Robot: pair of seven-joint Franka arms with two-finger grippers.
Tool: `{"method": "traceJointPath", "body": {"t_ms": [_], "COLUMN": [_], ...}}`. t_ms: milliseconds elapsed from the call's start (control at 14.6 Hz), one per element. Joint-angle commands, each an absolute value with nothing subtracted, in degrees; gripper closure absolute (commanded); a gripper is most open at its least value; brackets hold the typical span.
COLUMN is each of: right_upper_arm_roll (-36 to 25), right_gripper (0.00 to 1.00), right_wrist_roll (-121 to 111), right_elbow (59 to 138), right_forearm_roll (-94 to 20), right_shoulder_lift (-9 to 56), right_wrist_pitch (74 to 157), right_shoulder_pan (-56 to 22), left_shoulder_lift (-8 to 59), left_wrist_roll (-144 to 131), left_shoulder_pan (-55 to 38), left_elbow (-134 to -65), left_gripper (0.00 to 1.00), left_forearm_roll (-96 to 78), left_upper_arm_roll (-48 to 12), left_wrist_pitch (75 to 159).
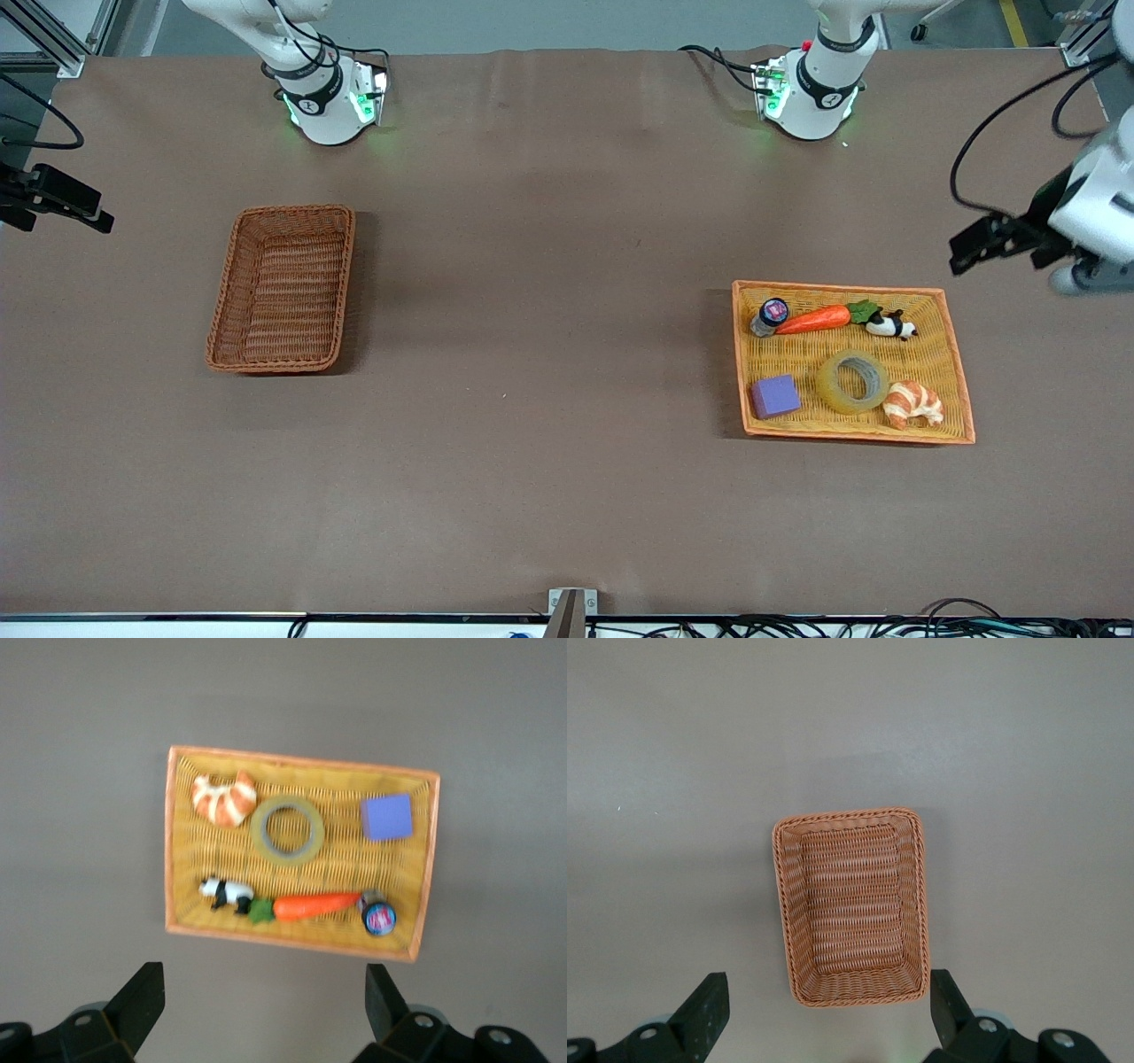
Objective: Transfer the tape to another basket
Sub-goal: 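Reach the left gripper down toward the tape roll in the yellow tray, then close the left gripper on the rim of the tape roll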
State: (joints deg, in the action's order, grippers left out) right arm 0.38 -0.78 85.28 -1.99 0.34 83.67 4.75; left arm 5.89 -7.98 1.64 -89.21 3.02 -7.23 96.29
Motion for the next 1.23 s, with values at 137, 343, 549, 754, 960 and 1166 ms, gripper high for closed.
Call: {"method": "traceJointPath", "body": {"t_ms": [137, 343, 549, 754, 960, 1166], "right_upper_arm_roll": [0.97, 0.97, 0.97, 0.97, 0.97, 0.97], "right_gripper": [0.0, 0.0, 0.0, 0.0, 0.0, 0.0], "right_wrist_roll": [-1.49, -1.49, -1.49, -1.49, -1.49, -1.49], "right_elbow": [85.78, 85.78, 85.78, 85.78, 85.78, 85.78], "right_forearm_roll": [-2.81, -2.81, -2.81, -2.81, -2.81, -2.81], "right_shoulder_lift": [0.18, 0.18, 0.18, 0.18, 0.18, 0.18], "right_wrist_pitch": [84.2, 84.2, 84.2, 84.2, 84.11, 84.2], "right_shoulder_pan": [5.71, 5.71, 5.71, 5.71, 5.71, 5.71], "left_shoulder_lift": [9.22, 11.86, 16.94, 22.31, 26.35, 28.65], "left_wrist_roll": [-8.61, -8.53, -8.53, -8.44, -8.79, -11.41], "left_shoulder_pan": [2.98, 5.18, 7.28, 8.78, 10.2, 9.41], "left_elbow": [-101.58, -109.4, -111.18, -111.27, -110.83, -109.95], "left_gripper": [0.0, 0.0, 0.0, 0.05, 0.08, 0.12], "left_forearm_roll": [3.96, 3.69, 3.78, 4.04, 4.04, 4.04], "left_upper_arm_roll": [-7.38, -7.38, -7.21, -7.12, -7.21, -7.29], "left_wrist_pitch": [112.64, 124.07, 129.71, 134.72, 138.33, 139.22]}}
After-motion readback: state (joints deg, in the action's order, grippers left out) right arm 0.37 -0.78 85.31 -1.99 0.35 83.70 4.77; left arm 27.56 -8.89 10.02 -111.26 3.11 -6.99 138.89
